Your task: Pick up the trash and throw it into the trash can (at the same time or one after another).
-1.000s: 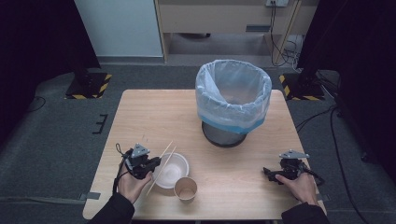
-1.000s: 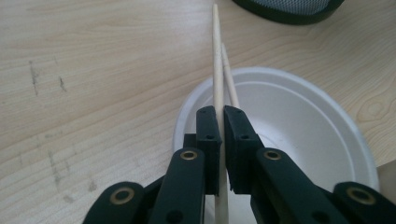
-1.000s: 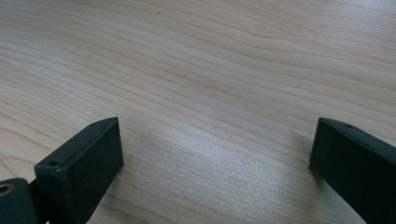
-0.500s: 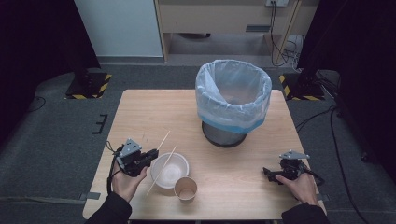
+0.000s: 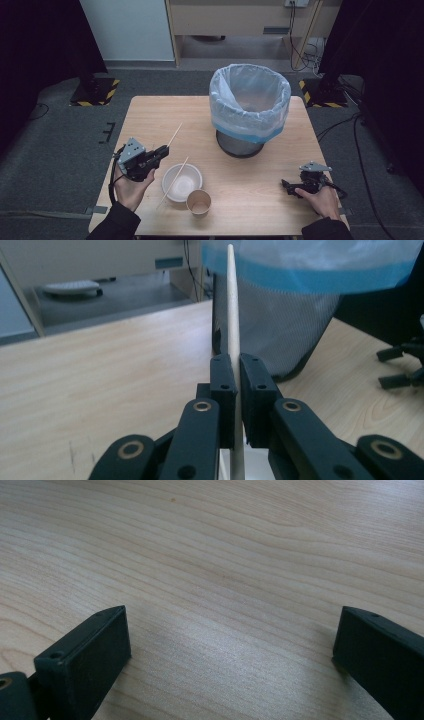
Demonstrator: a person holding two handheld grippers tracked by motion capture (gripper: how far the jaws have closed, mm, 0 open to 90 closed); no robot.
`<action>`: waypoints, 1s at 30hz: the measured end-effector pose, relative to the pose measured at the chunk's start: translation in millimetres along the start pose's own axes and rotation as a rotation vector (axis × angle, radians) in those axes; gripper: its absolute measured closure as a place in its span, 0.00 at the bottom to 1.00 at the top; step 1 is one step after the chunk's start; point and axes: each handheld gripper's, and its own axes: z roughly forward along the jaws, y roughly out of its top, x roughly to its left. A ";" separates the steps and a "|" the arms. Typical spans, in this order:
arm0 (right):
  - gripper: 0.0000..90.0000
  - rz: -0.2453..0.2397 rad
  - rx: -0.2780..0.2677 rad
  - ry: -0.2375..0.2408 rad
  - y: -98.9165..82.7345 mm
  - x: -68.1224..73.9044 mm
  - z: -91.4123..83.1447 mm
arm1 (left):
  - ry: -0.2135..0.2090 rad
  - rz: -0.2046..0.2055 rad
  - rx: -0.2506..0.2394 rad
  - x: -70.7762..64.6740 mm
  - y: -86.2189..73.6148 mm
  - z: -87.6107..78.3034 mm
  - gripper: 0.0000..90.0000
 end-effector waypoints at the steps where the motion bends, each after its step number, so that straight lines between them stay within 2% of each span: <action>1: 0.02 0.001 0.000 0.001 -0.2 0.1 -0.2 | -0.002 0.005 -0.010 -0.6 4.9 1.2 0.94; 15: 0.02 0.000 0.000 0.001 -0.2 0.1 -0.1 | 0.016 0.094 -0.063 -9.9 63.0 20.0 0.94; 21: 0.02 -0.001 0.001 0.003 -0.1 0.2 0.1 | 0.006 0.083 -0.098 -15.3 82.8 29.1 0.94; 30: 0.01 -0.002 0.002 0.004 -0.1 0.2 0.2 | 0.000 0.096 -0.135 -24.5 111.0 41.0 0.94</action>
